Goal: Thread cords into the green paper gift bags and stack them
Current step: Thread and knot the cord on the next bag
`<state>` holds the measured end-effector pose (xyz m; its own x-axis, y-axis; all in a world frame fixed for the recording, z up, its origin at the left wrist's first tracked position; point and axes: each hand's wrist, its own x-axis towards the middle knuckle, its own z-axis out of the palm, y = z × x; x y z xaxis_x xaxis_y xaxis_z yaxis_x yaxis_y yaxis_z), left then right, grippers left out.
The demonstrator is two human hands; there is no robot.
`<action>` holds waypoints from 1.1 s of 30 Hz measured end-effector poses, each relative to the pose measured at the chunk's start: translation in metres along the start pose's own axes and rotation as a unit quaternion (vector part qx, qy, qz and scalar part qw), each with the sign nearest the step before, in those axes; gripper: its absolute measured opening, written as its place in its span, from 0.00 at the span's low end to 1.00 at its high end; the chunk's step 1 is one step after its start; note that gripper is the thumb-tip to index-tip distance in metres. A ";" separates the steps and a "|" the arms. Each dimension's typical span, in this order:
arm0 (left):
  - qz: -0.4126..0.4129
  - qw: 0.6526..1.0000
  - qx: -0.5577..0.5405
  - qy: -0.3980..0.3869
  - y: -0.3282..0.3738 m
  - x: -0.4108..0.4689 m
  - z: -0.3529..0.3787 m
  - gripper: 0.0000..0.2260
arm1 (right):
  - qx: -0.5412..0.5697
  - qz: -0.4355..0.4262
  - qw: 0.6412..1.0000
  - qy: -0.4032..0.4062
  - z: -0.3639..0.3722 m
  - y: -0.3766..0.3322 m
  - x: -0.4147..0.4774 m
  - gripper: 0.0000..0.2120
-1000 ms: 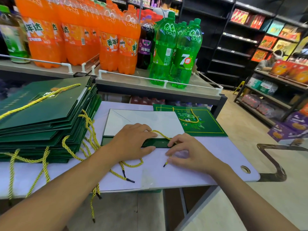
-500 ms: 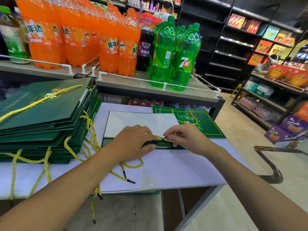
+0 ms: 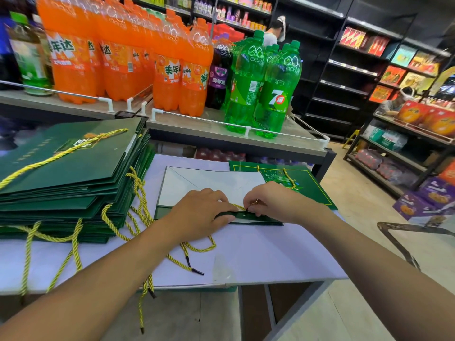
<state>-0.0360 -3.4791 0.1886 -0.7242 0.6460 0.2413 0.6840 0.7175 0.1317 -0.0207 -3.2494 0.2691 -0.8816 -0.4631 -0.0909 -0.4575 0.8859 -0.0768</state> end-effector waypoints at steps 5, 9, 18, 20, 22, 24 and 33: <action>0.000 1.000 0.007 -0.001 -0.001 0.000 0.001 0.25 | 0.004 -0.016 1.000 -0.013 -0.004 -0.004 0.001 0.06; 0.001 1.000 0.004 -0.003 0.000 0.000 0.001 0.20 | -0.012 -0.011 1.000 -0.023 -0.005 -0.006 0.004 0.07; -0.035 0.998 -0.040 0.019 0.002 0.002 -0.002 0.18 | -0.003 0.005 1.000 0.027 -0.004 -0.009 -0.006 0.12; -0.040 0.998 -0.046 0.014 0.002 0.003 -0.003 0.18 | 0.000 -0.011 1.000 0.021 -0.001 -0.007 -0.009 0.12; -0.041 0.998 -0.051 0.016 0.002 0.003 -0.002 0.18 | -0.024 -0.016 0.999 0.045 0.005 -0.005 -0.012 0.15; -0.042 0.997 -0.058 0.021 0.001 0.003 -0.002 0.19 | -0.047 0.006 0.992 0.118 0.011 -0.003 -0.017 0.20; -0.044 0.992 -0.098 0.062 -0.003 0.006 0.006 0.19 | 0.305 0.260 0.886 0.234 0.053 -0.053 -0.034 0.11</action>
<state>-0.0430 -3.4756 0.1837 -0.7734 0.5382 0.3348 0.6318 0.6975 0.3382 0.0396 -3.2817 0.2239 -0.9718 0.1905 0.1389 0.0463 0.7320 -0.6797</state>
